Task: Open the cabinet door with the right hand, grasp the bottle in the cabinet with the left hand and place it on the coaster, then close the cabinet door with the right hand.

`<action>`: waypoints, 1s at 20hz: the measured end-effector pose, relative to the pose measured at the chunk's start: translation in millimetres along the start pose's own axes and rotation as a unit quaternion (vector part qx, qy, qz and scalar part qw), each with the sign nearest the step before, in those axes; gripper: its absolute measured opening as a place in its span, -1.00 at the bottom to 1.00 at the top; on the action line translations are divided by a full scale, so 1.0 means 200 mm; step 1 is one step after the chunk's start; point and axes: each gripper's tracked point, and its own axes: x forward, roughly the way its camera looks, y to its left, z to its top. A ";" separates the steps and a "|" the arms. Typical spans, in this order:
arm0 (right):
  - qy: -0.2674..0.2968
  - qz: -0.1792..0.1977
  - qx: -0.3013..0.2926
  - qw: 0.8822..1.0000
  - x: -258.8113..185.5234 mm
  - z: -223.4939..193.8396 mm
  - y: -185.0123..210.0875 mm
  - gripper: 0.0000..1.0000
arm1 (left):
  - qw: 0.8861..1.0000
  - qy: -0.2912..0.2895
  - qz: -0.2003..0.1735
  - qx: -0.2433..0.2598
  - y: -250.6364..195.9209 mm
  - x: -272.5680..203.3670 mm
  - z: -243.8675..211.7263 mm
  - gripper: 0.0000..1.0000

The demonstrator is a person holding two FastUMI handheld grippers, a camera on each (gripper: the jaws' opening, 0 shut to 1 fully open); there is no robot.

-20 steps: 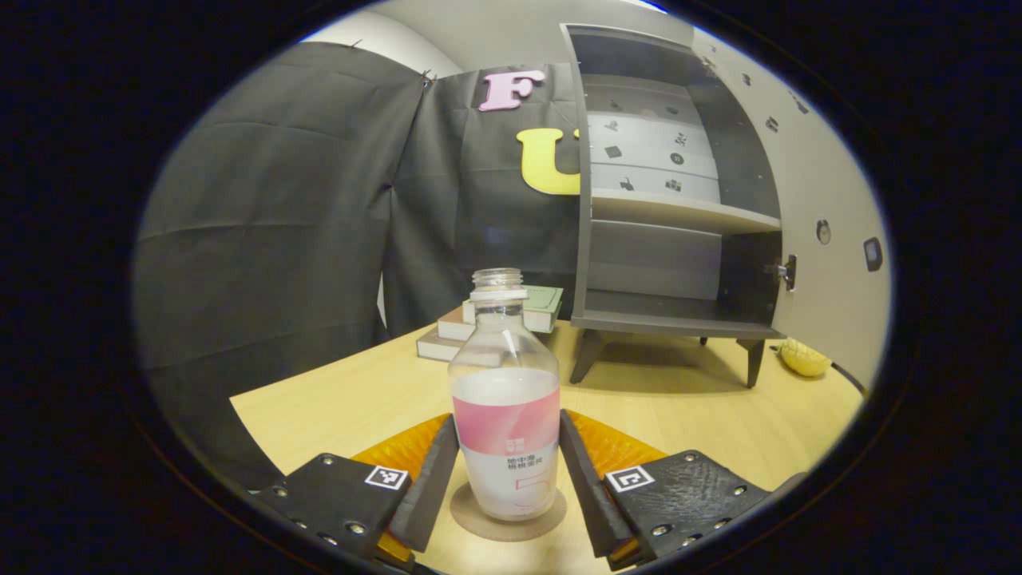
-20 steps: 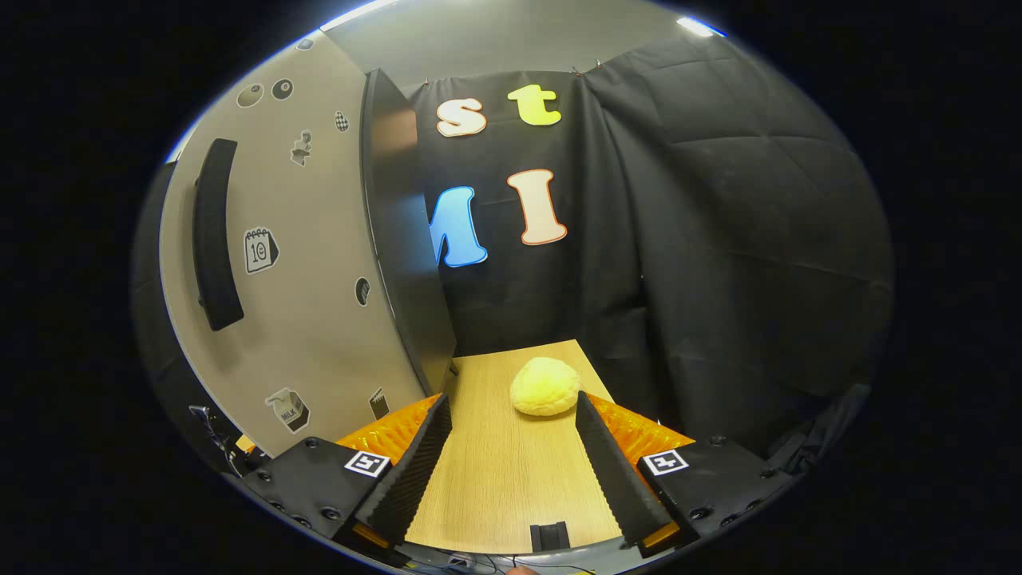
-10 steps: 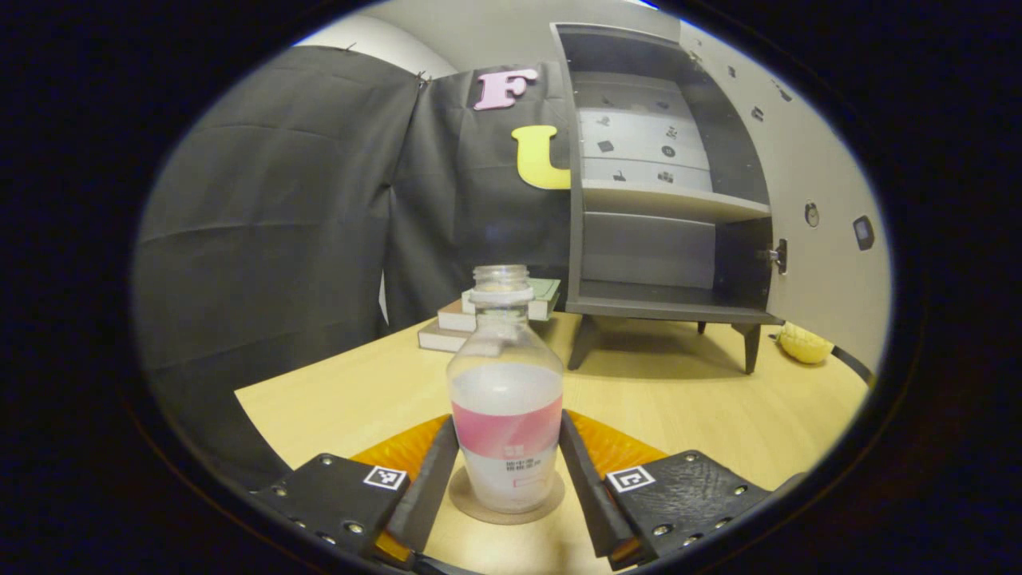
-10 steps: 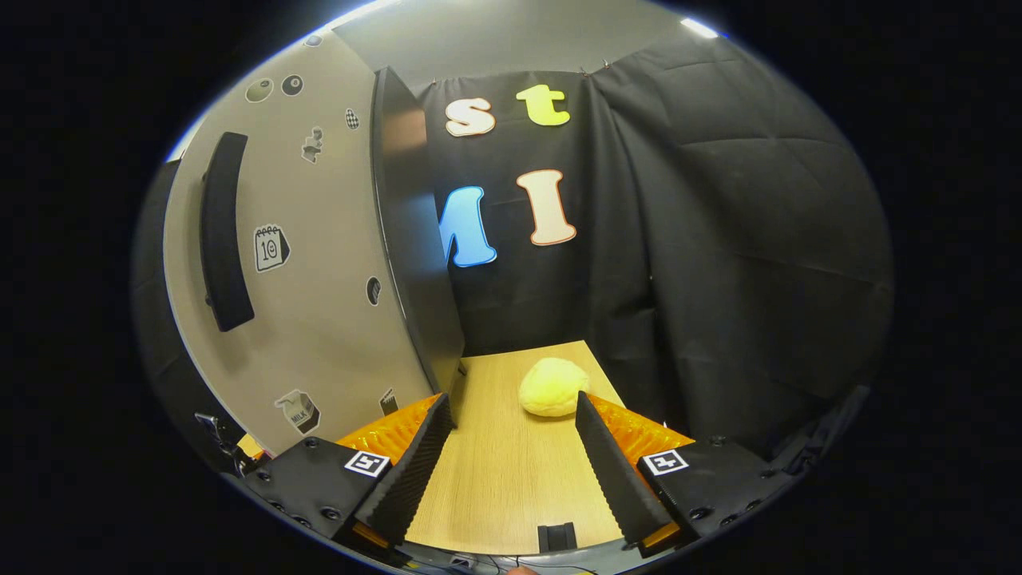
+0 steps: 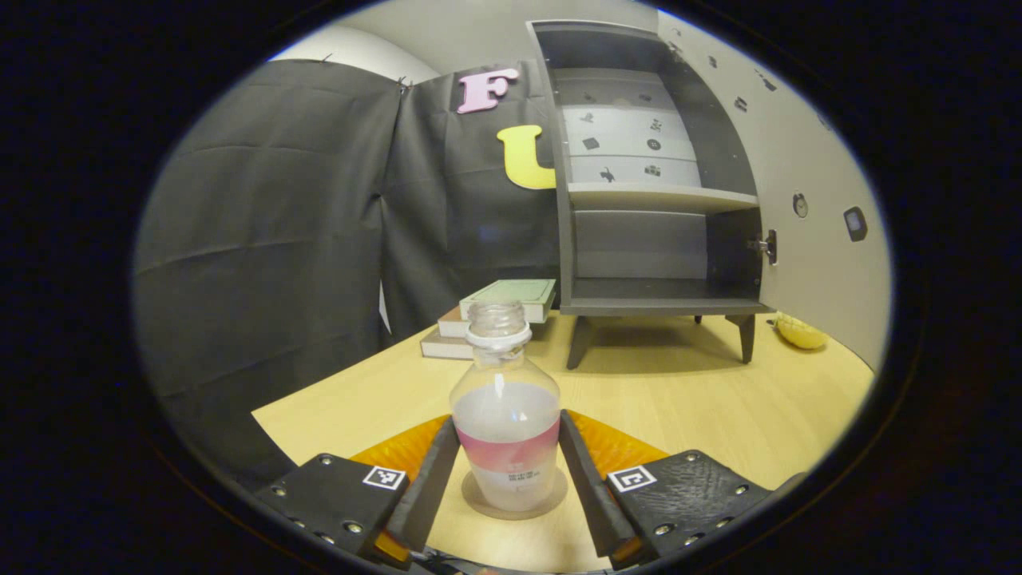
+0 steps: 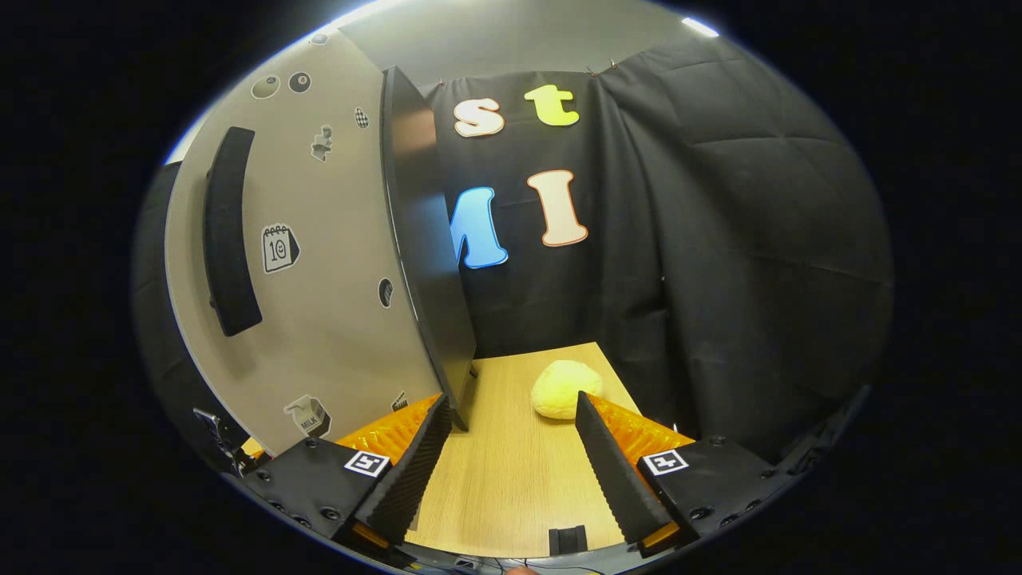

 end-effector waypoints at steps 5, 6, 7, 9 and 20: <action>-0.003 0.009 -0.002 1.000 0.01 0.02 0.03 0.98 | 1.000 -0.025 0.004 -0.003 0.02 -0.07 0.19 0.53; -0.006 0.011 -0.001 1.000 0.02 0.03 0.03 0.98 | 0.999 -0.032 0.003 -0.001 0.01 -0.08 0.23 0.53; -0.008 0.013 0.002 1.000 0.02 0.03 0.03 0.98 | 0.999 -0.038 0.001 0.000 0.01 -0.09 0.28 0.53; -0.012 0.019 0.009 1.000 0.03 0.05 0.04 0.99 | 0.999 -0.046 0.002 0.000 0.01 -0.13 0.34 0.46; -0.040 0.076 -0.001 0.996 0.01 0.27 0.16 0.97 | 0.996 -0.084 0.018 0.029 0.10 -0.32 0.97 0.46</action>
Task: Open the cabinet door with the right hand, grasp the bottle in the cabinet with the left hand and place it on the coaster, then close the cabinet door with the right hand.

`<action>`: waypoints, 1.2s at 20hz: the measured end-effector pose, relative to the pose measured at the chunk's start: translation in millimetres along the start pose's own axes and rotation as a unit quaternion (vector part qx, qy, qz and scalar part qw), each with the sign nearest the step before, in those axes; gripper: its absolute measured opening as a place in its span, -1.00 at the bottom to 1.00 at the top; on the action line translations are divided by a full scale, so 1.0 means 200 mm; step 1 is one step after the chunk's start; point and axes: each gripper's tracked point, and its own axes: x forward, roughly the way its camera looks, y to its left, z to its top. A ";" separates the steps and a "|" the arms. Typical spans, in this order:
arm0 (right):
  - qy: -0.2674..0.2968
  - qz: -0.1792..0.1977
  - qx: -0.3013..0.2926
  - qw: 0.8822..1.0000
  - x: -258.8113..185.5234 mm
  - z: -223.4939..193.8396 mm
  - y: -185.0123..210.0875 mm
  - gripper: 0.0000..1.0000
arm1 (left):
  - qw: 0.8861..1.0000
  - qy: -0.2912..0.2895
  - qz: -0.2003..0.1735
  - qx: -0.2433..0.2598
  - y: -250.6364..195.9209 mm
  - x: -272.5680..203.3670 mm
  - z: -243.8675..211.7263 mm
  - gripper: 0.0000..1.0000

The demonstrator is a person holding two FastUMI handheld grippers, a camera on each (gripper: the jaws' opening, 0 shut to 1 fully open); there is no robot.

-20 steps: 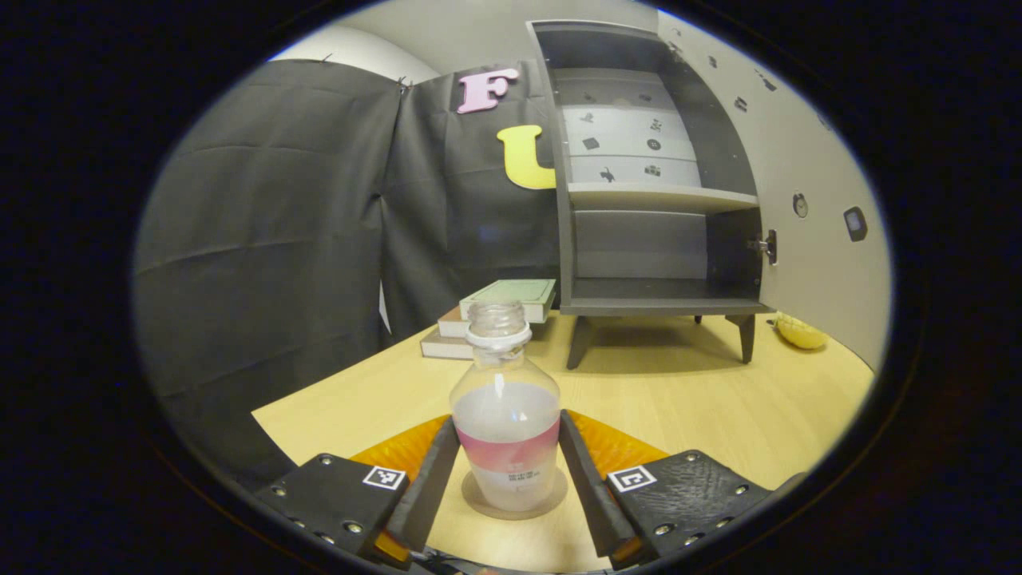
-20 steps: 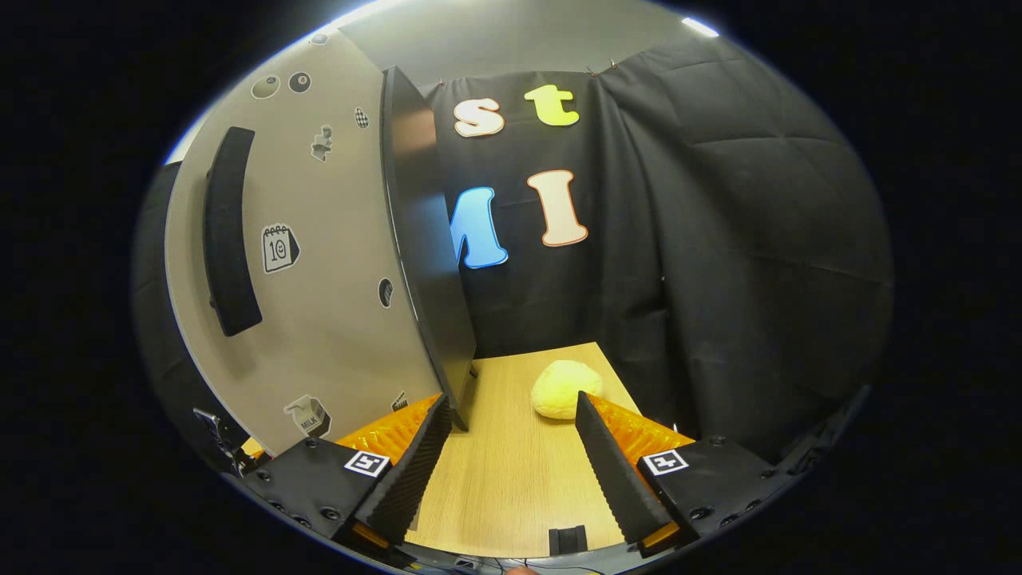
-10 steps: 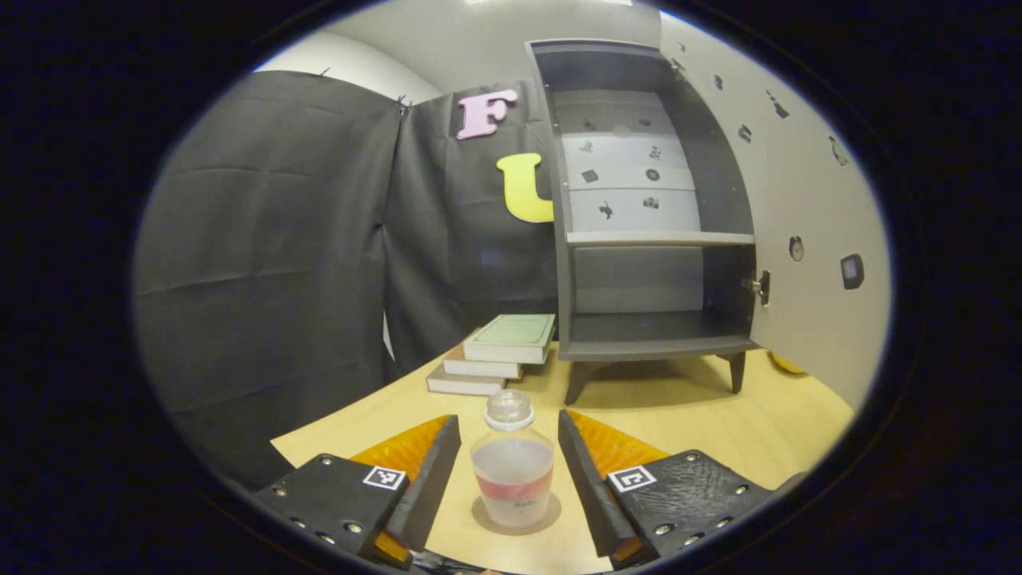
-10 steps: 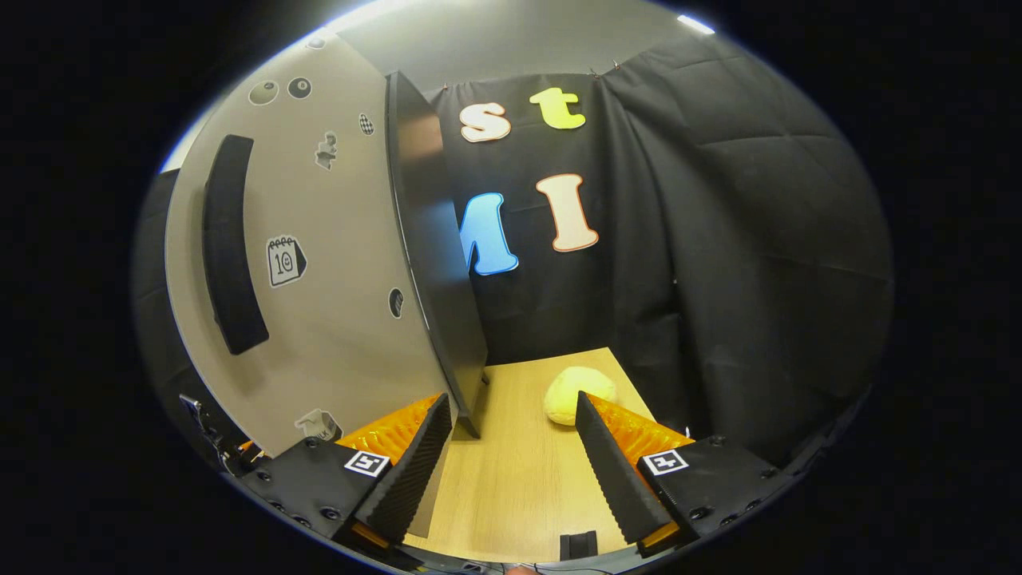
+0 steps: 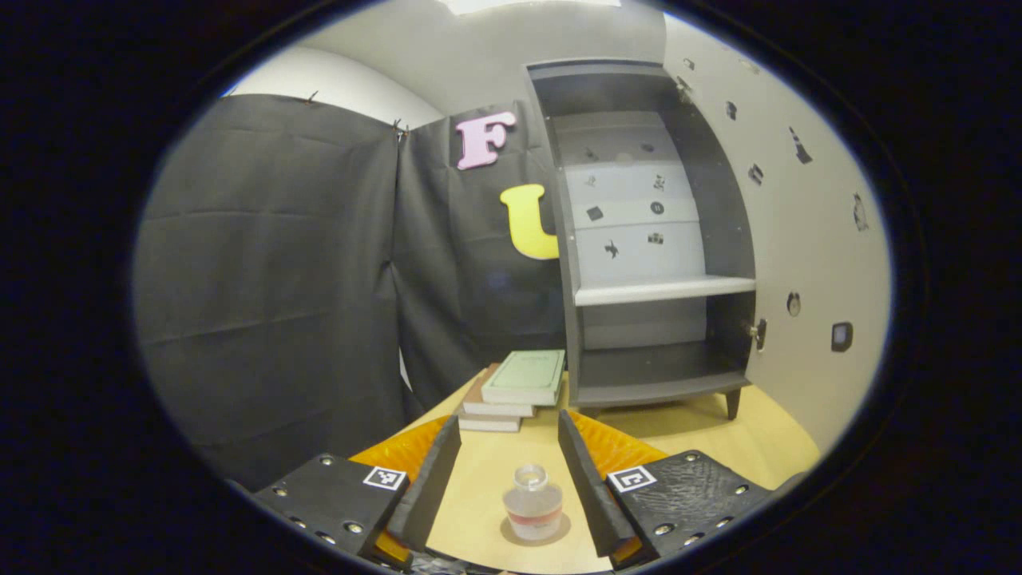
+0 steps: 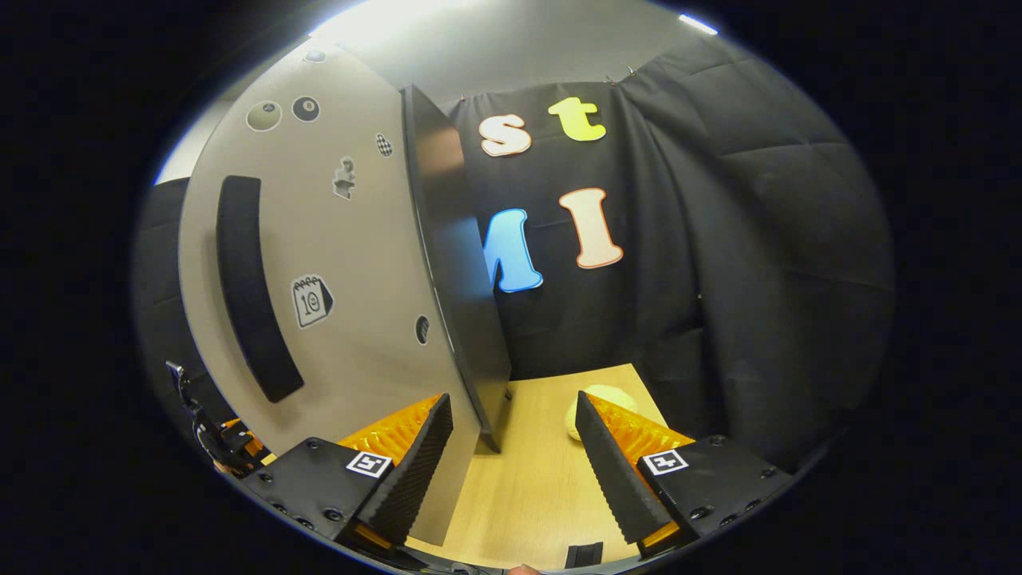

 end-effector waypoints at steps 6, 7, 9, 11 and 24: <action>-0.050 0.014 -0.027 0.998 -0.03 0.25 0.16 0.84 | 0.999 -0.031 -0.017 -0.021 0.05 0.06 0.22 0.48; -0.056 0.011 -0.031 0.998 -0.04 0.28 0.19 0.84 | 0.999 -0.037 -0.019 -0.023 0.08 0.08 0.22 0.48; -0.059 0.007 -0.034 0.998 -0.04 0.30 0.25 0.96 | 0.999 -0.029 -0.024 -0.022 0.13 0.12 0.19 0.46; -0.062 -0.006 -0.053 0.997 -0.04 0.32 0.30 0.92 | 0.999 -0.035 -0.027 -0.022 0.21 0.14 0.19 0.46; -0.063 -0.024 -0.096 0.993 0.00 0.26 0.74 0.87 | 0.997 -0.039 -0.051 -0.034 0.61 0.33 0.11 0.53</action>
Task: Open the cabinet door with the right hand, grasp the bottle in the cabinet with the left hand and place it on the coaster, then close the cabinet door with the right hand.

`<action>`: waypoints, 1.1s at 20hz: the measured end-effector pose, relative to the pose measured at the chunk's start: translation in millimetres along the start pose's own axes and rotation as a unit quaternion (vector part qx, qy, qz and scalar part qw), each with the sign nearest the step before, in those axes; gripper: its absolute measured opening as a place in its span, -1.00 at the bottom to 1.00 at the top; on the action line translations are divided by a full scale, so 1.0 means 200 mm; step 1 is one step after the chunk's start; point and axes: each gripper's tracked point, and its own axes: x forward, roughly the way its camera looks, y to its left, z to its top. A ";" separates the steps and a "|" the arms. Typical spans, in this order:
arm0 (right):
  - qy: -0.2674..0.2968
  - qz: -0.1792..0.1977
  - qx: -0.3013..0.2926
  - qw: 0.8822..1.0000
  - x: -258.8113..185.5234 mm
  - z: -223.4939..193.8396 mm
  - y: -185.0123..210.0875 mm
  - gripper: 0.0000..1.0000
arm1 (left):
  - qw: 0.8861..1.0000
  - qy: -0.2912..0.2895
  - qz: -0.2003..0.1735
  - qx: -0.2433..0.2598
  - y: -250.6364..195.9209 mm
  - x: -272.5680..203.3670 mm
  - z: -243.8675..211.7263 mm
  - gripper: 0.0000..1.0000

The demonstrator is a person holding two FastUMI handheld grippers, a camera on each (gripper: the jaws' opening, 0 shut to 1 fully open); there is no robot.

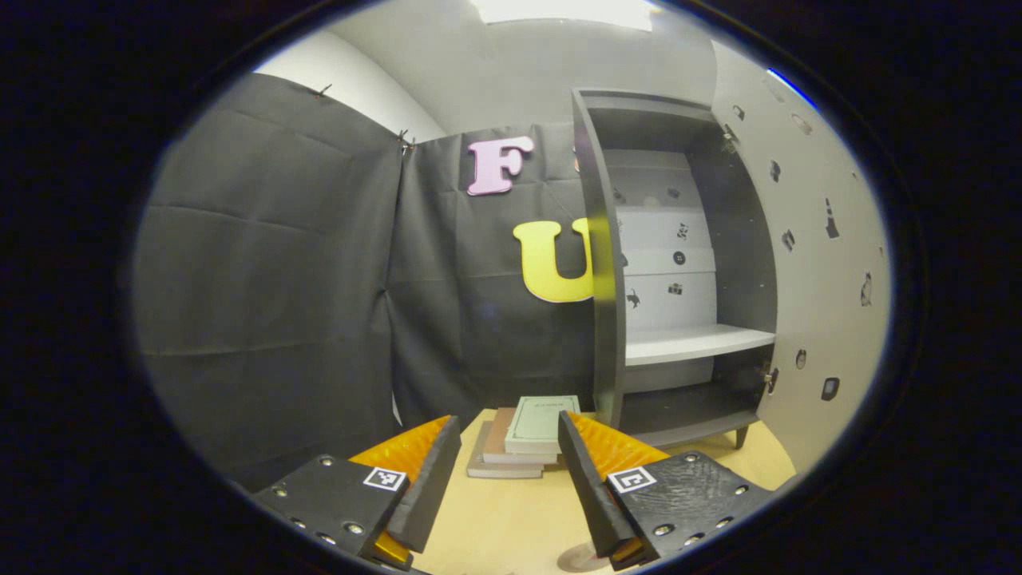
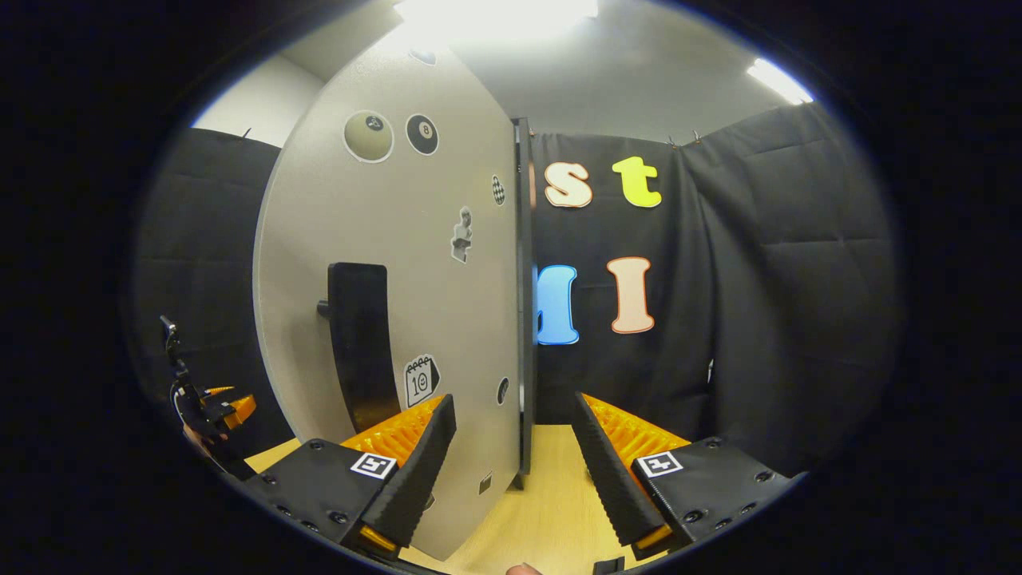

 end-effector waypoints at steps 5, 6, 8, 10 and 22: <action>-0.002 0.004 0.003 1.000 0.07 0.00 0.14 0.87 | 1.000 0.006 -0.003 -0.005 0.13 0.02 -0.04 0.46; -0.002 0.006 0.007 1.000 0.09 0.00 0.17 0.87 | 1.000 0.005 -0.002 -0.003 0.16 0.02 -0.05 0.46; -0.002 0.013 0.014 1.000 0.13 0.00 0.23 0.77 | 1.000 0.006 -0.002 -0.001 0.20 0.00 -0.06 0.46; -0.002 0.020 0.017 1.000 0.16 0.01 0.30 0.77 | 1.000 0.009 -0.006 -0.011 0.24 0.00 -0.08 0.53; -0.009 0.072 0.046 0.996 0.43 0.03 0.75 0.82 | 0.999 0.016 0.020 -0.021 0.59 -0.11 -0.14 0.46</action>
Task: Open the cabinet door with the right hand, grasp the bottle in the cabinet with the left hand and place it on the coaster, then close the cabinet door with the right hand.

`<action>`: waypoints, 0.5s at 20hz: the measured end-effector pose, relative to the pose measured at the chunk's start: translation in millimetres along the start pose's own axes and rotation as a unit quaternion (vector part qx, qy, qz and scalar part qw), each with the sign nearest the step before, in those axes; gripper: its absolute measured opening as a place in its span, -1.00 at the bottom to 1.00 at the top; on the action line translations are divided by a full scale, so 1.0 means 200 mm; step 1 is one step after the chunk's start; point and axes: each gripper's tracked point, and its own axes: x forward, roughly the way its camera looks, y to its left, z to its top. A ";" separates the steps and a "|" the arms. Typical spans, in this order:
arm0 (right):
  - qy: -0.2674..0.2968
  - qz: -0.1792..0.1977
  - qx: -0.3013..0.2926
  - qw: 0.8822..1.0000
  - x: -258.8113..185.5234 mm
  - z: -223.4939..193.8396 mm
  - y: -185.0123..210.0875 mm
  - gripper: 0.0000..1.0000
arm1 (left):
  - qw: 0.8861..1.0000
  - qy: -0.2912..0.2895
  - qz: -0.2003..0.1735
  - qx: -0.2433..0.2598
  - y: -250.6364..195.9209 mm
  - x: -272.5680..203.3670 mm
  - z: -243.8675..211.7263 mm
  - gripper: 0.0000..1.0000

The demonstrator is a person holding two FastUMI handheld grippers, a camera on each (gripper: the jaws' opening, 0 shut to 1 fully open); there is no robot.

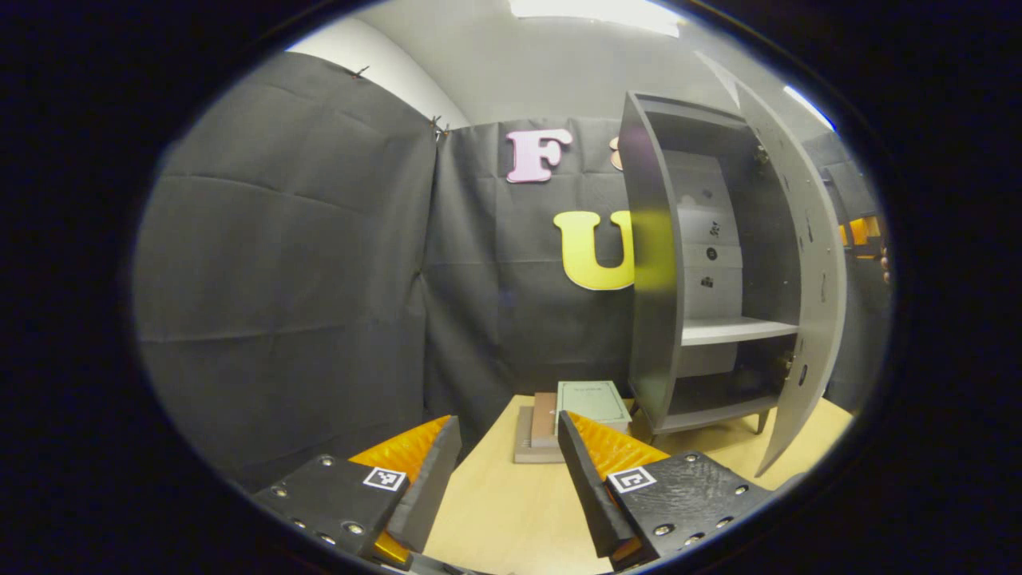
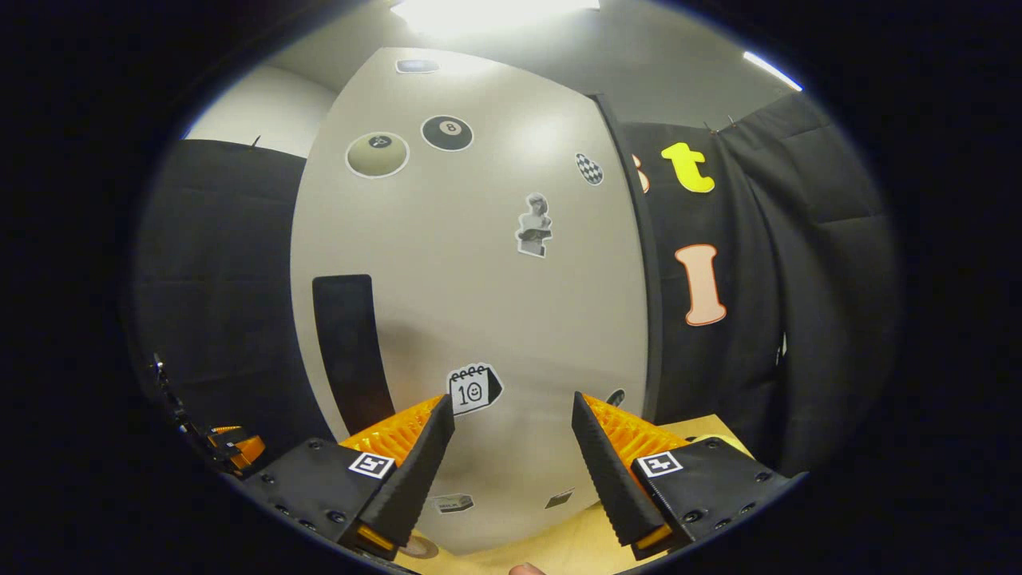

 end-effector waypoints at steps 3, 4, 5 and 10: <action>0.001 0.006 -0.009 1.000 0.10 -0.01 0.08 0.91 | 1.000 0.002 0.012 0.001 0.12 -0.07 0.03 0.46; 0.001 0.007 -0.013 1.000 0.14 -0.02 0.10 0.90 | 1.000 0.002 0.017 0.001 0.14 -0.08 0.02 0.46; 0.001 0.009 -0.015 1.000 0.19 -0.02 0.13 0.91 | 1.000 0.004 0.021 0.000 0.16 -0.09 0.02 0.46; -0.002 0.001 -0.020 1.000 0.33 -0.04 0.21 0.91 | 0.999 0.013 0.048 -0.003 0.35 -0.17 -0.03 0.46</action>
